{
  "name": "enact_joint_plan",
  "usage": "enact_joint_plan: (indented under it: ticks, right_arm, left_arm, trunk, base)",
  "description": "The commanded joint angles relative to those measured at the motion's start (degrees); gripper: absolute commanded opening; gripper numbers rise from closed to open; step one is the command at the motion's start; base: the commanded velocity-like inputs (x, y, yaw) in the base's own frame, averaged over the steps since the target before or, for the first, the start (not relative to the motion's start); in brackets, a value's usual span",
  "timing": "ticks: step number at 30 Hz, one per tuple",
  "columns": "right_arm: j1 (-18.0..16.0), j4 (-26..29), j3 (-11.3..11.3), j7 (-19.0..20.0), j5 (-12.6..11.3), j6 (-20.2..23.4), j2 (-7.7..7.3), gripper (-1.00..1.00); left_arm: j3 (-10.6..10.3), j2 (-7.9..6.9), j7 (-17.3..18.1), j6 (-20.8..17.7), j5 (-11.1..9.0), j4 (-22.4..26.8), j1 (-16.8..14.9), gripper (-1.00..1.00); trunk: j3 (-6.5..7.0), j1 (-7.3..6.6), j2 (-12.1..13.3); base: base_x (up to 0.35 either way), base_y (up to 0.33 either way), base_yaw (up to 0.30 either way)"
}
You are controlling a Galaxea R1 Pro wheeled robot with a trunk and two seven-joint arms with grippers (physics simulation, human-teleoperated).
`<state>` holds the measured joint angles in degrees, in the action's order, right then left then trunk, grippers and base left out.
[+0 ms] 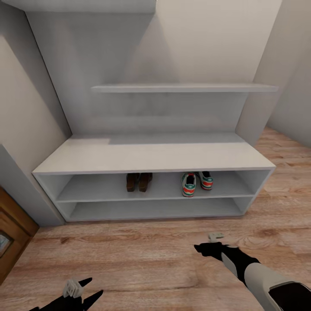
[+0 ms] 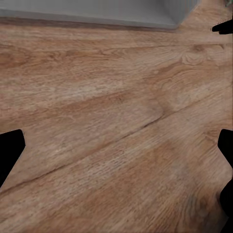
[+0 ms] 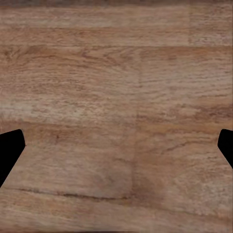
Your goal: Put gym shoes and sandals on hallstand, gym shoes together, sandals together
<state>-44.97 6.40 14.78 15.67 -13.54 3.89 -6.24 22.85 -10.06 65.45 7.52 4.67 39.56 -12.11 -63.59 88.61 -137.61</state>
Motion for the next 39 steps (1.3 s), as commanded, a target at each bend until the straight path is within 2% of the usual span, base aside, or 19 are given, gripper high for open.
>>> enact_joint_plan:
  ticks: [1,6,12,26,39]
  right_arm:
    - [0.24,0.09,0.42,1.01,-0.58,-0.12,-0.39,1.00]
    - [2.18,0.04,0.42,4.21,-0.51,-3.02,-2.10,1.00]
    - [4.17,0.02,0.48,5.11,-0.47,-4.96,-2.89,1.00]
    - [7.12,-0.13,0.48,5.33,-0.39,-7.15,-3.23,1.00]
    - [8.92,-0.05,0.51,5.19,-0.46,-7.37,-2.80,1.00]
  left_arm:
    - [0.74,0.01,0.27,0.56,0.50,0.01,-0.04,1.00]
    - [2.86,-0.16,0.48,0.51,0.57,-0.01,-0.02,1.00]
    - [3.99,-0.27,0.54,0.54,0.62,-0.01,0.03,1.00]
    - [4.98,-0.66,0.13,0.49,0.47,0.07,2.53,1.00]
    - [5.09,-0.73,-0.02,0.48,0.50,0.08,2.71,1.00]
  trunk:
    - [0.14,-0.24,0.40]
    - [1.04,-1.33,2.40]
    - [2.12,-2.65,4.81]
    - [4.63,-5.73,10.43]
    - [6.96,-8.58,15.64]
  base:
    - [0.000,0.000,0.000]
    - [0.000,0.000,0.000]
    - [0.000,0.000,0.000]
    - [0.000,0.000,0.000]
    - [0.000,0.000,0.000]
